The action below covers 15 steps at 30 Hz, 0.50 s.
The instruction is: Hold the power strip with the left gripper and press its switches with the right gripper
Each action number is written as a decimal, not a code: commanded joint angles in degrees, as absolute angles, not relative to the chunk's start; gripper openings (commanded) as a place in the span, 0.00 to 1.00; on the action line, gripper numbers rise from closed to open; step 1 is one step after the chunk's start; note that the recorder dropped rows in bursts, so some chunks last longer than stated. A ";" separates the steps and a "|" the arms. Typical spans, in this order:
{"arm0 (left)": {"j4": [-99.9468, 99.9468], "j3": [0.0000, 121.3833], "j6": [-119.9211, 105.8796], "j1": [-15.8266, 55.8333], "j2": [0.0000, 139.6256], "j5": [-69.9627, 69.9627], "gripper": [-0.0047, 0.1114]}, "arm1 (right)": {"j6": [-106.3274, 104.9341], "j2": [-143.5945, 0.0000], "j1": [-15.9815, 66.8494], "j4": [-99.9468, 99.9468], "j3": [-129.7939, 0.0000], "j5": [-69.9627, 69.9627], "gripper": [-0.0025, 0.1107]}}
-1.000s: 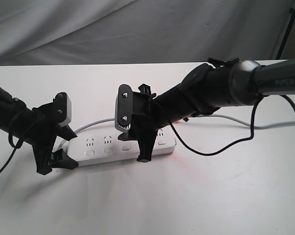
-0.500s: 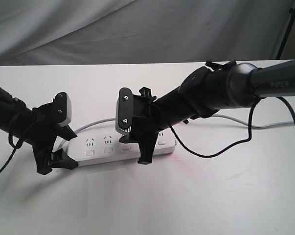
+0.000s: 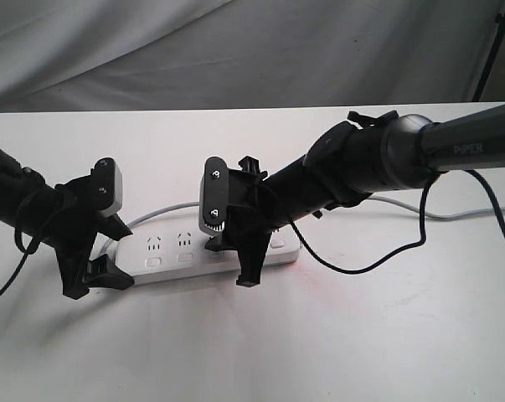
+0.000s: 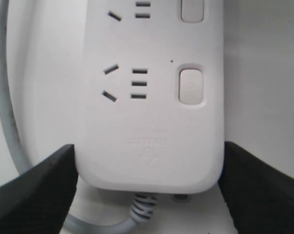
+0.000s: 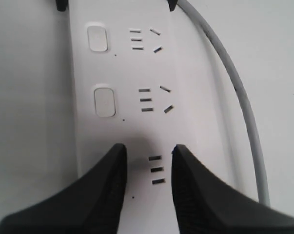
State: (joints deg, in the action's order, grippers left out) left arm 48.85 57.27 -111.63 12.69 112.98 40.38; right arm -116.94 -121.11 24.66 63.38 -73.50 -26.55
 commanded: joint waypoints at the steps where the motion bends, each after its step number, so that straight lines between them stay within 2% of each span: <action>1: 48.95 57.61 -111.45 12.90 112.77 40.79 0.64 | -117.30 -121.50 24.58 63.15 -73.18 -26.48 0.29; 15: 48.95 57.61 -111.45 12.90 112.77 40.79 0.64 | -117.30 -121.75 24.58 62.06 -73.18 -26.74 0.29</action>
State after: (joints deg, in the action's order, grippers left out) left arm 48.85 57.27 -111.63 12.69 112.98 40.38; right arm -116.94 -121.14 24.66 63.38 -73.50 -26.55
